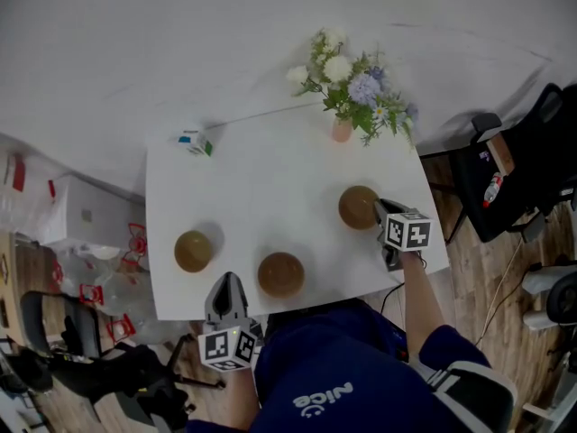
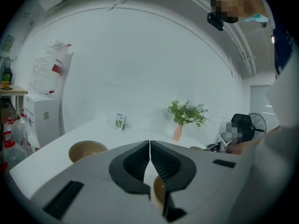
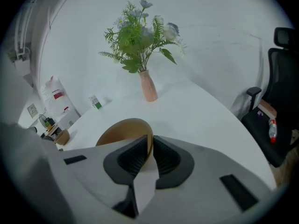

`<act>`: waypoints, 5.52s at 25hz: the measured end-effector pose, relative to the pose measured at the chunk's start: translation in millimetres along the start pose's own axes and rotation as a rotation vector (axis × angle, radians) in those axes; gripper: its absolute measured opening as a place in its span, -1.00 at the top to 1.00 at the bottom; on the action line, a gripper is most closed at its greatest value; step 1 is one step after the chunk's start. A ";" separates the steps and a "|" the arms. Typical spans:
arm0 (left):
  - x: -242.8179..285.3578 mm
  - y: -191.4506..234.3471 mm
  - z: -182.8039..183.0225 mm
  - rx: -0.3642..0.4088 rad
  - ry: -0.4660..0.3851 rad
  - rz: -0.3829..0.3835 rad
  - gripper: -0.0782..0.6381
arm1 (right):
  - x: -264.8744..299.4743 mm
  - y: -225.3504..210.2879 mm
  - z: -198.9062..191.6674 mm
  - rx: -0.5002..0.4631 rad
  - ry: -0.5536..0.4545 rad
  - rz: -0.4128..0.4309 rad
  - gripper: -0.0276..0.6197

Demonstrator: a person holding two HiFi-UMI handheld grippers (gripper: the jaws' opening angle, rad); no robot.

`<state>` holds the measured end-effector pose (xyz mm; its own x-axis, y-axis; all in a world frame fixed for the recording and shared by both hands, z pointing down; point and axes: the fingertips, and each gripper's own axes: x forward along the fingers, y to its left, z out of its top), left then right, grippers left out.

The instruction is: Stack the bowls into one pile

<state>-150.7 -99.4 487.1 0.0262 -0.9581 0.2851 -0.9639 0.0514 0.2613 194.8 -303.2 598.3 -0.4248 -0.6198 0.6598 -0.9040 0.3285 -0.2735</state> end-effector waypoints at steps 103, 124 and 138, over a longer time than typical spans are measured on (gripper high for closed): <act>-20.9 88.9 -33.4 -0.118 0.040 0.116 0.72 | -15.3 271.6 -69.0 -0.358 0.136 0.436 0.42; 15.9 213.8 -34.0 -0.277 0.231 0.309 0.37 | -47.4 262.4 -43.1 -0.280 -0.082 0.411 0.73; 41.1 229.2 -63.1 -0.462 0.394 0.298 0.38 | -64.8 238.7 -65.6 -0.226 -0.063 0.357 0.77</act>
<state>-353.8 -109.2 616.9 -0.0440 -0.7145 0.6982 -0.7349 0.4966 0.4619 9.6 -137.8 536.2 -0.7174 -0.4788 0.5060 -0.6697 0.6739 -0.3119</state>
